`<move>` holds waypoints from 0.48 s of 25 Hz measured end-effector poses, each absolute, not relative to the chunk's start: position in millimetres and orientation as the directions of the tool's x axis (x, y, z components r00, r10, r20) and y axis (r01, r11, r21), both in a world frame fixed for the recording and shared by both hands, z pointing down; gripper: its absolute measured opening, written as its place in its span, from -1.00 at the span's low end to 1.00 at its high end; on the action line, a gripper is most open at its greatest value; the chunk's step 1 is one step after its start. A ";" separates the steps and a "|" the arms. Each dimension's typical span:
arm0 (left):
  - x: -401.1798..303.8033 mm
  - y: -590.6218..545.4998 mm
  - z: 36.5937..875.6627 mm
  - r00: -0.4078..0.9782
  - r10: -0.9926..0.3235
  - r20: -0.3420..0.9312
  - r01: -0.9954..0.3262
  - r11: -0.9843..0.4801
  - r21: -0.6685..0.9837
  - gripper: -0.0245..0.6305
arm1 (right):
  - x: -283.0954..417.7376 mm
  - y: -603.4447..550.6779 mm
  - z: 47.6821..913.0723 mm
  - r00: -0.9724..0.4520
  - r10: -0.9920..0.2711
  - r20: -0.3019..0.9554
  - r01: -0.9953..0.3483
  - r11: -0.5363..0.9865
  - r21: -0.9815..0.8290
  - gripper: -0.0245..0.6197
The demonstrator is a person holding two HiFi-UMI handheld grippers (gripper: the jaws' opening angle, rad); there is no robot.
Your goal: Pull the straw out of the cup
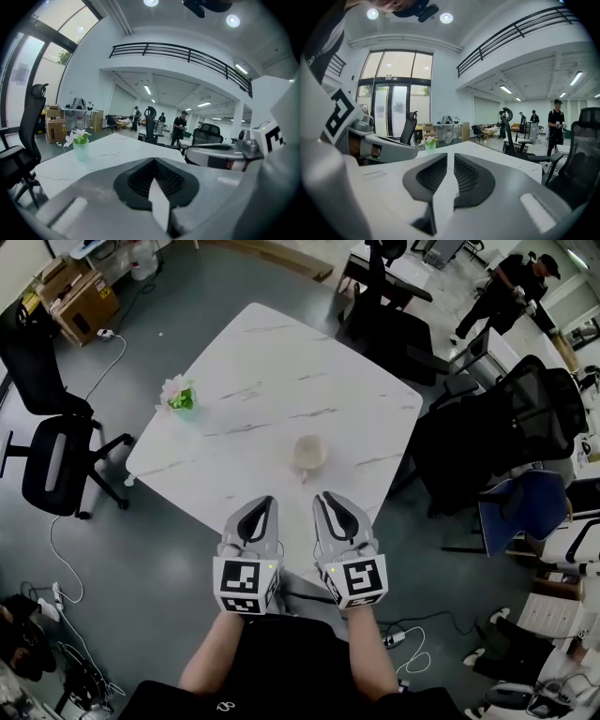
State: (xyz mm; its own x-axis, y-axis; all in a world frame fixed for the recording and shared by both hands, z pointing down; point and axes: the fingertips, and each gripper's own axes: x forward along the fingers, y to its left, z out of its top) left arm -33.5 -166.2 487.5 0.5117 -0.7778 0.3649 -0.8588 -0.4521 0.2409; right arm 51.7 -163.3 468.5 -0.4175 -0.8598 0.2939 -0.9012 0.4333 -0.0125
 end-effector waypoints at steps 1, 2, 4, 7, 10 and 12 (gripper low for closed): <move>-31.6 -167.2 490.3 0.512 -0.773 0.373 -0.859 -0.452 0.242 -0.93 | 51.8 -166.0 473.7 -0.418 -0.855 0.307 -0.898 0.440 0.002 -0.78; -30.4 -169.2 491.9 0.511 -0.772 0.378 -0.860 -0.450 0.242 -0.93 | 51.2 -169.5 478.1 -0.421 -0.849 0.319 -0.893 0.450 0.017 -0.77; -28.5 -174.7 494.0 0.505 -0.774 0.383 -0.863 -0.442 0.244 -0.92 | 48.4 -177.1 485.6 -0.431 -0.835 0.343 -0.880 0.473 0.047 -0.76; -24.1 -180.9 499.1 0.500 -0.771 0.394 -0.866 -0.433 0.250 -0.92 | 46.1 -186.2 500.6 -0.441 -0.812 0.384 -0.855 0.509 0.095 -0.75; -23.1 -185.5 504.2 0.487 -0.773 0.406 -0.873 -0.417 0.254 -0.92 | 44.7 -193.2 517.5 -0.451 -0.786 0.423 -0.829 0.544 0.127 -0.74; -24.3 -189.1 507.2 0.474 -0.776 0.415 -0.880 -0.402 0.253 -0.92 | 43.3 -199.0 526.7 -0.458 -0.770 0.444 -0.813 0.565 0.141 -0.73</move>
State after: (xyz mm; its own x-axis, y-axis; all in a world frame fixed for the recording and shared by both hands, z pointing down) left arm -24.3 -189.1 507.2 0.4743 -0.7764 0.4150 -0.8799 -0.4020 0.2534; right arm 43.3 -199.0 526.7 -0.4582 -0.7698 0.4443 -0.8129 0.5651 0.1407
